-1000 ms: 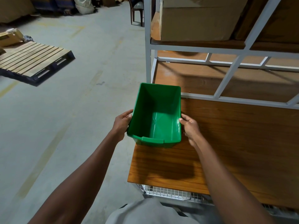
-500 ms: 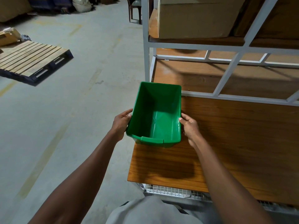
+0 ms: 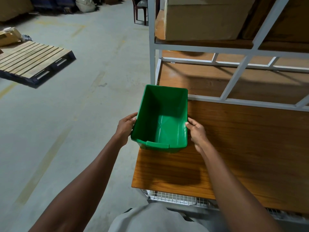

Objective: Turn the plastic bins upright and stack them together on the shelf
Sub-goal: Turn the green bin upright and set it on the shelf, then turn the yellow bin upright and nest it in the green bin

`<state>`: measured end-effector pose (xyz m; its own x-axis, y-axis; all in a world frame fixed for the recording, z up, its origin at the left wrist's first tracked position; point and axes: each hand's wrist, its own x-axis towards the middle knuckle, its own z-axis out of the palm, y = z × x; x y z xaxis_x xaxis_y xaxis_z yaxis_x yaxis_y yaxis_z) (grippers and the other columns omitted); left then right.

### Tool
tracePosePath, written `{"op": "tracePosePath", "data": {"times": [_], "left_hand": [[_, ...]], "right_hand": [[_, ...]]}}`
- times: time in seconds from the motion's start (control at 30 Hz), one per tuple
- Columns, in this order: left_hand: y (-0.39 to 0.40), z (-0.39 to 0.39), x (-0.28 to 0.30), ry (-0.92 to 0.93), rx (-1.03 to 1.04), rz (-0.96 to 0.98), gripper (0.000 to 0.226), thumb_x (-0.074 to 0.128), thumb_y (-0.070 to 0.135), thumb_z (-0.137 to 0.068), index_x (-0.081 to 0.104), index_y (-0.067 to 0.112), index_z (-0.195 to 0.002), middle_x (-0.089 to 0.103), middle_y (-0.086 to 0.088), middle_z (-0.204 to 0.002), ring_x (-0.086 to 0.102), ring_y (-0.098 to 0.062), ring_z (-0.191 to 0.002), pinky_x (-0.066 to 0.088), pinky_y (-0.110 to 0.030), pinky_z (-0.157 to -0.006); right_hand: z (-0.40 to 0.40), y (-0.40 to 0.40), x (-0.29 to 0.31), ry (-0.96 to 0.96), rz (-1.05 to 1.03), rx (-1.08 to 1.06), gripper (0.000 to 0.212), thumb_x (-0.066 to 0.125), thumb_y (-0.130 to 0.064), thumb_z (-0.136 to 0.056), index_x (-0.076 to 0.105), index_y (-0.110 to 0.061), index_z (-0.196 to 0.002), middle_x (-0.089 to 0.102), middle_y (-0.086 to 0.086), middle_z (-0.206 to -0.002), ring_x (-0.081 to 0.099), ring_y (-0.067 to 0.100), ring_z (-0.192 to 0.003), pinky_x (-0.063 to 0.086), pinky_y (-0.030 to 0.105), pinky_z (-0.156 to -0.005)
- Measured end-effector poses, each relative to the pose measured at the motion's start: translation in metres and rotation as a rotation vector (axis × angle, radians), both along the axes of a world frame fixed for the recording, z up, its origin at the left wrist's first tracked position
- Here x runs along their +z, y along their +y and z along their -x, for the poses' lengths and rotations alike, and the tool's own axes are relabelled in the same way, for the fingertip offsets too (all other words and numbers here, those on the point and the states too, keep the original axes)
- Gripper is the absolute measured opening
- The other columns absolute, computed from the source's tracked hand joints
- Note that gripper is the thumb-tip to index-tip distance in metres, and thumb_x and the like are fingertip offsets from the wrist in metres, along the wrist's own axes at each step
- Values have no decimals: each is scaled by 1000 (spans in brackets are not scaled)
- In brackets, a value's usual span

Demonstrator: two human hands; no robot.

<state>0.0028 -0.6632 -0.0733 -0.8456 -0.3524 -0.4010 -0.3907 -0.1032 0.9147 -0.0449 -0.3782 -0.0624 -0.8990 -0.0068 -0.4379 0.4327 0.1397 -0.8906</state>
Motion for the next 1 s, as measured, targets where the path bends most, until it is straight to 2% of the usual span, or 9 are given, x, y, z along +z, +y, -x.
{"op": "tracePosePath", "data": {"times": [0.07, 0.23, 0.33, 0.4, 0.53, 0.6, 0.73, 0.87, 1.0], "left_hand": [[0, -1, 2, -10, -14, 30, 40, 42, 11, -111, 63, 21, -143, 62, -5, -145, 58, -30, -127, 51, -53, -108], [-5, -5, 11, 73, 36, 229, 38, 51, 25, -109, 63, 19, -144, 60, -7, -148, 57, -30, -129, 49, -48, -110], [-2, -8, 28, 191, 56, 352, 35, 53, 30, -107, 67, 23, -138, 61, -4, -147, 58, -25, -132, 50, -48, -110], [9, -9, 41, 261, 52, 372, 33, 55, 31, -107, 69, 23, -135, 63, -2, -145, 60, -21, -126, 55, -39, -102], [48, -13, 64, 384, -74, 328, 29, 56, 31, -107, 71, 25, -131, 66, 1, -135, 64, -13, -114, 60, -26, -87], [75, -20, 76, 410, -185, 255, 29, 54, 24, -108, 69, 17, -132, 67, -1, -127, 63, -8, -104, 56, -14, -77], [126, -32, 79, 414, -378, 179, 25, 54, 23, -108, 72, 19, -124, 71, -4, -112, 64, -19, -94, 51, -27, -76], [181, -46, 69, 344, -508, 88, 23, 54, 18, -108, 75, 24, -114, 72, 1, -95, 59, -13, -79, 45, -27, -68], [239, -66, 53, 285, -604, 6, 25, 52, 22, -108, 75, 20, -118, 72, -6, -102, 59, -17, -82, 47, -25, -70]], "right_hand": [[0, 1, 0, 9, -1, 2, 46, 49, -17, -111, 49, -22, -156, 47, 7, -162, 43, 29, -147, 36, 48, -116], [-7, 11, 4, 78, -52, 1, 43, 51, -23, -110, 52, -27, -153, 51, 6, -155, 59, 27, -124, 54, 33, -85], [-15, 21, 6, 132, -84, -25, 44, 53, -25, -109, 51, -27, -154, 53, 4, -150, 61, 16, -107, 53, 26, -75], [-24, 27, 9, 161, -84, -64, 44, 54, -26, -109, 52, -27, -153, 55, 4, -148, 62, 15, -105, 53, 25, -74], [-51, 41, 17, 187, -59, -131, 42, 55, -25, -109, 56, -25, -151, 60, 3, -143, 65, 16, -105, 55, 24, -74], [-69, 54, 21, 200, -55, -172, 40, 56, -26, -109, 58, -27, -149, 62, 1, -141, 67, 17, -105, 56, 24, -73], [-112, 90, 24, 221, -41, -290, 32, 57, -27, -108, 63, -30, -140, 68, -1, -129, 68, 16, -97, 56, 24, -69], [-156, 146, 18, 202, -47, -432, 26, 58, -24, -108, 68, -28, -131, 73, 0, -120, 68, 16, -90, 56, 25, -67], [-197, 203, 8, 171, -67, -526, 24, 58, -23, -108, 71, -20, -128, 74, 2, -114, 67, 14, -83, 55, 21, -63]]}}
